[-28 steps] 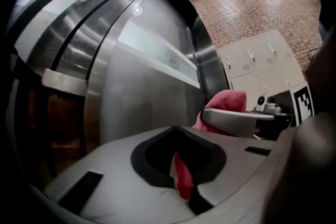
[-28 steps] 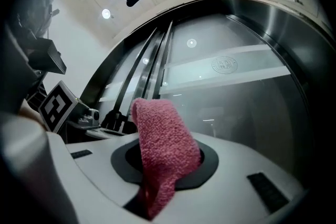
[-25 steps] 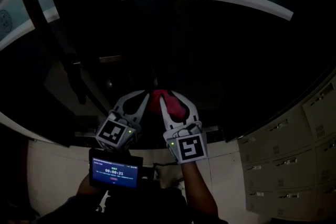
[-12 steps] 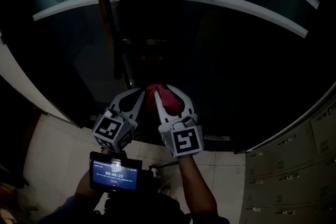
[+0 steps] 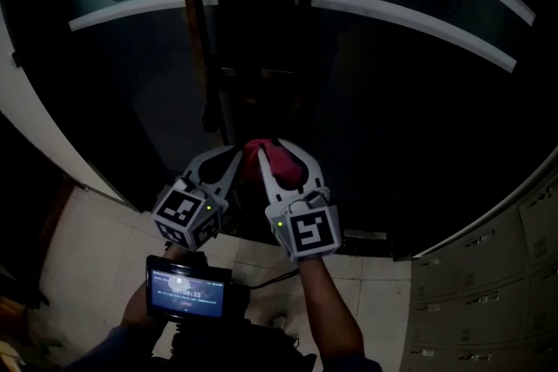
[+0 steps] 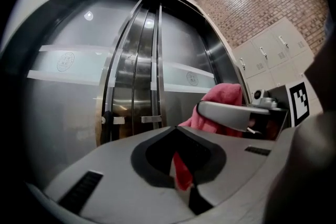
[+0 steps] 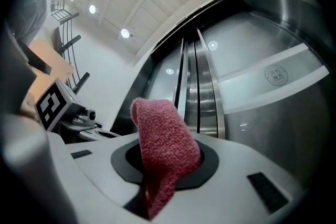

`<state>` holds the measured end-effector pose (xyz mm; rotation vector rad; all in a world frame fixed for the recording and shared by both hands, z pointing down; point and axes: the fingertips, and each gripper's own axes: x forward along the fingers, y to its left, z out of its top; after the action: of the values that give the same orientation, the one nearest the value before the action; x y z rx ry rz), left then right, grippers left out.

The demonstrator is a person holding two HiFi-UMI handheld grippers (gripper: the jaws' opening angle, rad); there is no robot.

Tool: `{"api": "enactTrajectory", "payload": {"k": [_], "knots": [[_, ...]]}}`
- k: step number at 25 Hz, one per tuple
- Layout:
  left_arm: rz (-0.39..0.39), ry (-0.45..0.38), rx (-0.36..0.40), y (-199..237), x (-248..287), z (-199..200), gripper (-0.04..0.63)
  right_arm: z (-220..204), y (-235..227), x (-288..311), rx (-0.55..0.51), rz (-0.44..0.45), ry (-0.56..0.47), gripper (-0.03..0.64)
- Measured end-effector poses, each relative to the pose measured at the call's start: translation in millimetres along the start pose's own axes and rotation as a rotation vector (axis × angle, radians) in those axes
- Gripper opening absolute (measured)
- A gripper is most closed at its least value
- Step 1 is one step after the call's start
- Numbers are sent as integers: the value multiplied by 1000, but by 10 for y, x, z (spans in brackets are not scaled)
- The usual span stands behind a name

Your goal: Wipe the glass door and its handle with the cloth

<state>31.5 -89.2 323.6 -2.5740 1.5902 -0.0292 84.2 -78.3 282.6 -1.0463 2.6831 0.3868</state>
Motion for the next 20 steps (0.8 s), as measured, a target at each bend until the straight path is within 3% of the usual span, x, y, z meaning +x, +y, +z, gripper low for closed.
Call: {"api": "enactTrajectory", "payload": {"k": [7, 11, 14, 20], "knots": [[-84, -30, -27, 629, 354, 262, 11, 201, -392, 733, -76, -34, -12, 81], [-182, -58, 17, 923, 690, 622, 11, 764, -857, 1312, -235, -84, -114, 81], [-263, -72, 46, 1043, 906, 839, 11, 1210, -1155, 1594, -273, -136, -164, 81], [-320, -74, 25, 1179, 1184, 834, 11, 2087, -1695, 1926, -363, -214, -188, 81]]}}
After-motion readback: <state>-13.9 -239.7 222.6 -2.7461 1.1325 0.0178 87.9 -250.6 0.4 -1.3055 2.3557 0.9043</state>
